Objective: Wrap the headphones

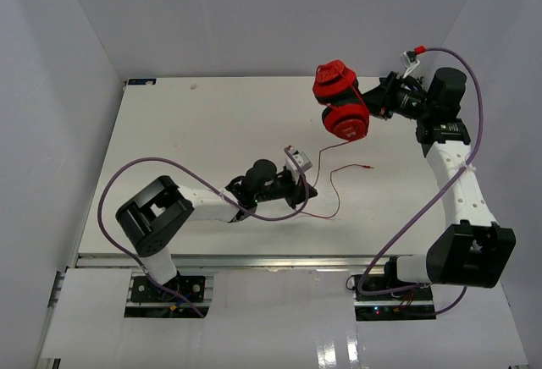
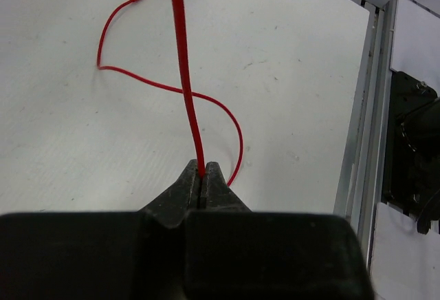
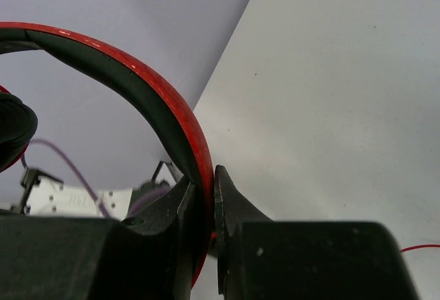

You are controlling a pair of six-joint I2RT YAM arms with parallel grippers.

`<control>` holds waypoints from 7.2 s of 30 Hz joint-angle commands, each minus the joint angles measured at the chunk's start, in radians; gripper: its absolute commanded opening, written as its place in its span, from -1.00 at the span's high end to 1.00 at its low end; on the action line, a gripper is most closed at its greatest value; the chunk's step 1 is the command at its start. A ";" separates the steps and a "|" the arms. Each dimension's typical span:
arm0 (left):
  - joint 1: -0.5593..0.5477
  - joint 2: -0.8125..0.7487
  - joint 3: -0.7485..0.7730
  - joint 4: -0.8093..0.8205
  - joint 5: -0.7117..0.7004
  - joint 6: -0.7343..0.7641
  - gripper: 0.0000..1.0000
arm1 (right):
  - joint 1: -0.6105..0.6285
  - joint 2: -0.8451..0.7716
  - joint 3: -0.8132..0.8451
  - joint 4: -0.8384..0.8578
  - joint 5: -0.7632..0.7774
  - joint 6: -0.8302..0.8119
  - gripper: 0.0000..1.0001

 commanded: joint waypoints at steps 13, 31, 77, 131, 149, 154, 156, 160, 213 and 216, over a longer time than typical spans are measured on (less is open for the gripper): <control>0.231 0.065 0.338 -0.411 0.325 0.039 1.00 | 0.113 -0.203 0.020 -0.554 -0.287 -0.881 0.85; 0.366 -0.247 0.546 -0.925 0.332 -0.137 1.00 | 0.231 -0.359 -0.269 -0.380 0.510 -1.181 0.85; -0.027 -0.088 0.514 -0.521 -0.105 -0.367 0.33 | 0.218 -0.048 -0.011 -0.019 0.787 -0.079 0.85; -0.169 -0.420 -0.271 0.168 -0.261 0.306 -0.75 | 0.168 -0.149 -0.002 -0.084 0.566 -0.119 0.85; -0.054 -0.190 -0.126 0.186 -0.365 0.419 -0.31 | 0.168 -0.176 -0.012 -0.084 0.534 -0.116 0.85; -0.054 -0.175 -0.155 0.221 -0.337 0.378 0.61 | 0.168 -0.179 -0.006 -0.084 0.529 -0.110 0.85; -0.054 -0.173 -0.167 0.219 -0.331 0.361 0.89 | 0.168 -0.178 -0.001 -0.085 0.526 -0.108 0.85; -0.054 -0.158 -0.214 0.246 -0.310 0.330 1.00 | 0.166 -0.170 0.020 -0.085 0.513 -0.091 0.85; 0.282 -0.458 0.135 -0.635 0.183 0.212 1.00 | 0.108 -0.380 -0.205 -0.596 0.231 -1.647 0.85; 0.282 -0.421 0.240 -0.726 0.251 0.111 1.00 | 0.110 -0.397 -0.286 -0.456 0.313 -1.505 0.85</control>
